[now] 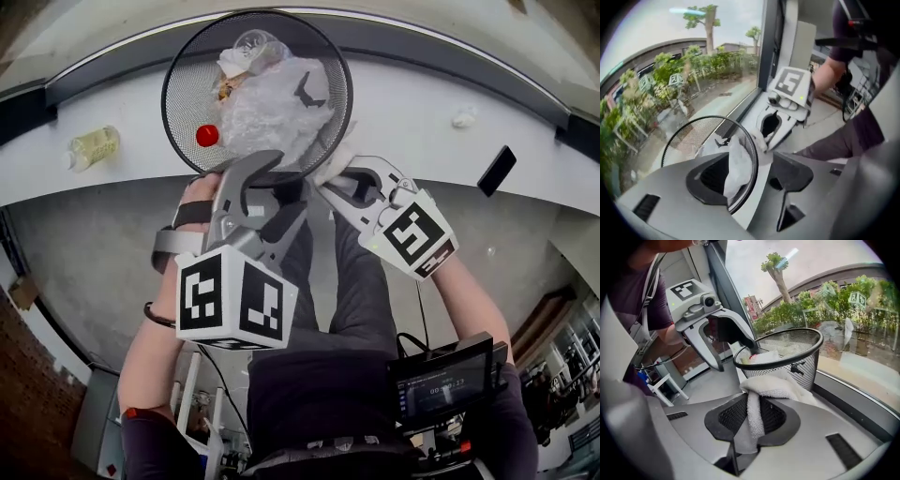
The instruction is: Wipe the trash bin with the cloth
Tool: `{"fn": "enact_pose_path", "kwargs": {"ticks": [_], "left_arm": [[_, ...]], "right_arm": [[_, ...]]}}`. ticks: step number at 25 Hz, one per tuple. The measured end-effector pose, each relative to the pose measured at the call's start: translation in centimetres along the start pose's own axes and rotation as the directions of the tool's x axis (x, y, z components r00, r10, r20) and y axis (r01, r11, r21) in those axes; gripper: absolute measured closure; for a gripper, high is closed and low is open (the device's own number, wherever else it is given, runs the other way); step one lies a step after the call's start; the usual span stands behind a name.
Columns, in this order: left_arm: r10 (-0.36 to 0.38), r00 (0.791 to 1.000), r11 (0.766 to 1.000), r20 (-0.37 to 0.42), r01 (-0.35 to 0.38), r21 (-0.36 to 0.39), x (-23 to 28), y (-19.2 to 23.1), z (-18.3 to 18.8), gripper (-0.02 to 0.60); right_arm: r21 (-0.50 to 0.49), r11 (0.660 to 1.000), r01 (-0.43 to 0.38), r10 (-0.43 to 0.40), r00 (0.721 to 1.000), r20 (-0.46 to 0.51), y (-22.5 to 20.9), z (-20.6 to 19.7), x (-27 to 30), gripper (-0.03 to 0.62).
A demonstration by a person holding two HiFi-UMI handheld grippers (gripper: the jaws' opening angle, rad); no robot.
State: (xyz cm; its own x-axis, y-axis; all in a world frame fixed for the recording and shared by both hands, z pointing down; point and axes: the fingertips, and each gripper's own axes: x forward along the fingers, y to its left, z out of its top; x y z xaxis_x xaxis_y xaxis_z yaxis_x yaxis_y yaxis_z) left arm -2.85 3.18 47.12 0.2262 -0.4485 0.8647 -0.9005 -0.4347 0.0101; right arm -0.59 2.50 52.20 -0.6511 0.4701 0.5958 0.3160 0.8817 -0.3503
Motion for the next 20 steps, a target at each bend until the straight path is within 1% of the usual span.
{"fn": "enact_pose_path", "kwargs": {"ticks": [1, 3, 4, 6, 7, 8, 9, 11, 12, 14, 16, 17, 19, 20], "left_arm": [[0.023, 0.998, 0.996, -0.053, -0.018, 0.086, -0.5, 0.6, -1.4, 0.297], [0.084, 0.984, 0.97, -0.154, -0.046, 0.237, -0.5, 1.9, -4.5, 0.288], [0.107, 0.975, 0.956, -0.192, -0.049, 0.289, -0.1, 2.3, -5.6, 0.29], [0.131, 0.963, 0.938, -0.234, -0.044, 0.343, 0.6, 2.5, -6.7, 0.29], [0.134, 0.961, 0.934, -0.241, -0.041, 0.355, 0.9, 2.4, -6.8, 0.291], [0.134, 0.961, 0.932, -0.242, -0.039, 0.361, 1.3, 2.2, -6.7, 0.307], [0.129, 0.963, 0.932, -0.237, -0.036, 0.361, 1.6, 2.0, -6.5, 0.336], [0.112, 0.969, 0.941, -0.221, -0.032, 0.337, 2.1, 1.8, -6.1, 0.392], [0.104, 0.971, 0.947, -0.216, -0.031, 0.319, 2.3, 1.7, -6.1, 0.454], [0.093, 0.971, 0.955, -0.221, -0.024, 0.296, 2.6, 1.5, -6.8, 0.477], [0.074, 0.97, 0.961, -0.234, -0.007, 0.276, 2.7, 0.9, -7.7, 0.503], [0.06, 0.97, 0.968, -0.234, 0.0, 0.25, 2.7, 0.6, -7.8, 0.517], [0.039, 0.976, 0.987, -0.217, -0.003, 0.164, 2.8, 0.4, -7.4, 0.543], [0.037, 0.978, 0.993, -0.206, -0.013, 0.117, 2.8, 0.5, -7.1, 0.546]], "right_arm": [[0.01, 1.0, 0.01, -0.01, 1.0, 0.001, -0.5, -0.1, -0.2, 0.523], [0.026, 0.999, 0.041, -0.042, 0.999, 0.008, -2.0, -0.1, -0.9, 0.522], [0.037, 0.997, 0.064, -0.065, 0.998, 0.015, -2.9, 0.0, -1.4, 0.522], [0.057, 0.992, 0.112, -0.114, 0.993, 0.039, -4.9, 0.8, -2.6, 0.523], [0.056, 0.989, 0.134, -0.137, 0.989, 0.048, -5.7, 1.4, -3.0, 0.522], [0.041, 0.987, 0.157, -0.159, 0.986, 0.051, -6.5, 1.9, -3.4, 0.522], [0.011, 0.983, 0.181, -0.181, 0.982, 0.048, -7.2, 2.3, -3.7, 0.523], [-0.056, 0.973, 0.222, -0.221, 0.975, 0.035, -8.2, 3.0, -3.7, 0.523], [-0.074, 0.97, 0.234, -0.232, 0.972, 0.028, -8.4, 3.1, -3.3, 0.522], [-0.074, 0.968, 0.239, -0.239, 0.971, 0.016, -8.1, 2.9, -1.9, 0.523], [-0.063, 0.973, 0.223, -0.223, 0.975, -0.001, -6.9, 2.4, -0.4, 0.523], [-0.064, 0.977, 0.203, -0.204, 0.979, -0.012, -6.1, 1.9, 0.2, 0.523], [-0.088, 0.986, 0.144, -0.147, 0.988, -0.036, -3.7, 1.1, 1.7, 0.522], [-0.113, 0.988, 0.108, -0.114, 0.992, -0.045, -2.4, 0.7, 2.6, 0.523]]}}
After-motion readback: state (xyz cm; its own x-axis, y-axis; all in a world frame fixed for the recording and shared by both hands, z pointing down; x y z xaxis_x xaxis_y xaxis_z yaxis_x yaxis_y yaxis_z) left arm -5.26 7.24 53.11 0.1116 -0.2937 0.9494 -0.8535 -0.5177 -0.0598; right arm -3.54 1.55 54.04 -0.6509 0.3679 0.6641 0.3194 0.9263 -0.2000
